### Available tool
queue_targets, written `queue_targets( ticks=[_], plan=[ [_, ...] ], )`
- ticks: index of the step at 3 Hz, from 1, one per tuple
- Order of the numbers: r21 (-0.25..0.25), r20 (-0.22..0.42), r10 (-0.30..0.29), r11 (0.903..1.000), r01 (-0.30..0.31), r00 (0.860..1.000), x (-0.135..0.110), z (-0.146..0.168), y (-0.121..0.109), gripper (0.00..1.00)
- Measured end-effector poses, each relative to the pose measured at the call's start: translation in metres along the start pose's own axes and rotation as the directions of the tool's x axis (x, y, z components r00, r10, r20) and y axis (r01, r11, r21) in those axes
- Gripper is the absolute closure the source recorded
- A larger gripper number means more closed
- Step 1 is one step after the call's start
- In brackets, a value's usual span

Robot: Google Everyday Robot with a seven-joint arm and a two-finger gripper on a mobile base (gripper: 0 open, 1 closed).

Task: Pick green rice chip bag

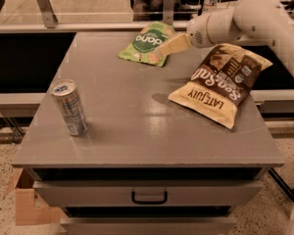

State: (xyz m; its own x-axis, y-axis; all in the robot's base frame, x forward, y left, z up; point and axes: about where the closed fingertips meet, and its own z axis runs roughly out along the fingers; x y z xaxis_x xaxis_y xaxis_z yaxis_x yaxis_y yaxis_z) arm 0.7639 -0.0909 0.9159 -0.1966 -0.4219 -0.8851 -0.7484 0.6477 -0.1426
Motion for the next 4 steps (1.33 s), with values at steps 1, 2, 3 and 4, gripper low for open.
queue_targets(
  ticks=[1,2,3,4],
  plan=[
    [-0.01,-0.04,0.035,0.9993,-0.036,0.999,0.01,0.032,0.002,0.0],
    [-0.008,-0.057,0.056,0.9984,-0.057,0.997,0.018,0.053,0.001,0.0],
    [-0.019,-0.07,0.056,0.9981,-0.058,0.996,0.021,0.078,0.004,0.14],
    [-0.04,-0.097,0.059,0.9972,-0.063,0.994,0.031,0.093,0.009,0.38]
  ],
)
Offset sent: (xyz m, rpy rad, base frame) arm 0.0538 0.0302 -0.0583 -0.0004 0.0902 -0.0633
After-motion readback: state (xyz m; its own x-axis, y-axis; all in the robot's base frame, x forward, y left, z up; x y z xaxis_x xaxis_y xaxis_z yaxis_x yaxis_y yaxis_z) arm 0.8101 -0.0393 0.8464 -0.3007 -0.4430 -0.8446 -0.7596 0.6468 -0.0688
